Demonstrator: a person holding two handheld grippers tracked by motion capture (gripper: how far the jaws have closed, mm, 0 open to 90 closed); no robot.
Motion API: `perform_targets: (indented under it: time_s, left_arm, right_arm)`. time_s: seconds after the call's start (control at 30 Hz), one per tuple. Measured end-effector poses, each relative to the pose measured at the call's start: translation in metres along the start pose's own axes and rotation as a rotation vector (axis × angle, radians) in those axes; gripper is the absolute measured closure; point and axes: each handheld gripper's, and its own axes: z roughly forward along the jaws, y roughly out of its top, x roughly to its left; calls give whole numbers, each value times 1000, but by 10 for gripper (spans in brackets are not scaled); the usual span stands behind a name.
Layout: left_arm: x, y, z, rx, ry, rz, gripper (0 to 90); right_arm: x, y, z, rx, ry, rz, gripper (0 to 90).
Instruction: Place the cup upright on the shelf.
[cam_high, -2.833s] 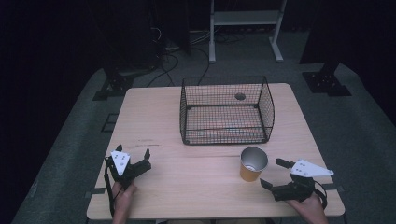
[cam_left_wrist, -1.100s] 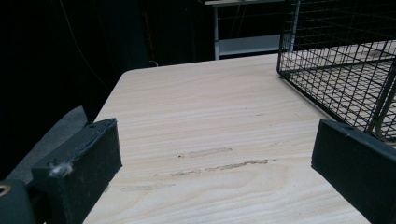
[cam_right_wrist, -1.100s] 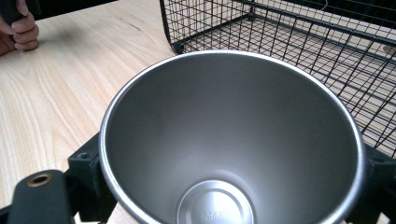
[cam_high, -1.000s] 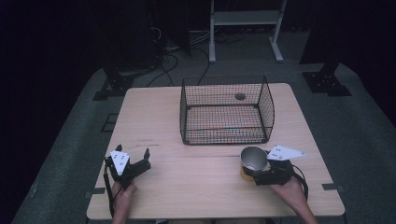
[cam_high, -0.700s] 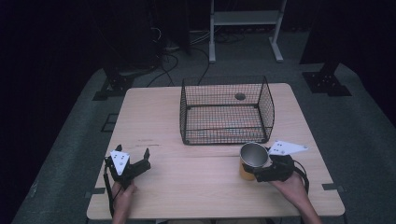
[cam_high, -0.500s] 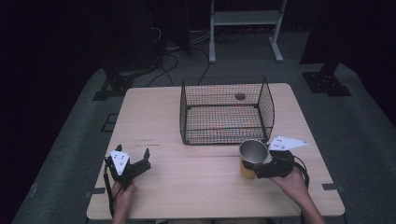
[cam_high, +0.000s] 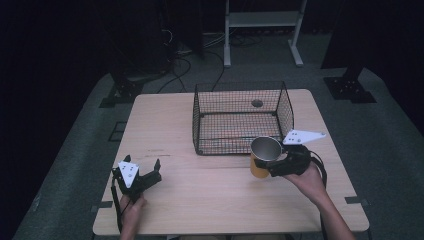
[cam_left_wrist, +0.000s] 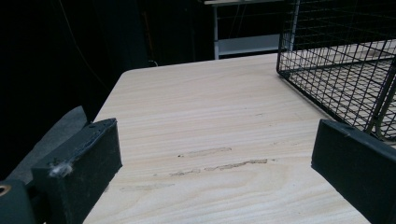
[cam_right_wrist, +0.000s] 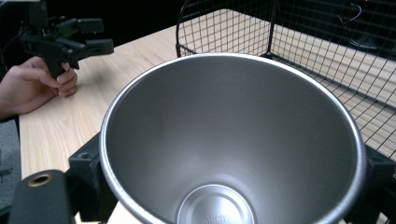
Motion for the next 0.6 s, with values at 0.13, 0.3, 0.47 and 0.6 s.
perform_targets:
  time_s: [0.13,0.3,0.47,0.6]
  left_arm:
    - [1,0,0,1,1,-3,8]
    - [1,0,0,2,2,-4,8]
    - [1,0,0,3,3,-7,8]
    - [0,0,0,2,1,-6,8]
  right_arm:
    - [-3,12,-1,-13,1,2,126]
    - [-7,30,3,-11,5,-8,125]
    - [-15,50,11,-5,40,6,125]
    - [-18,65,18,13,38,-6,125]
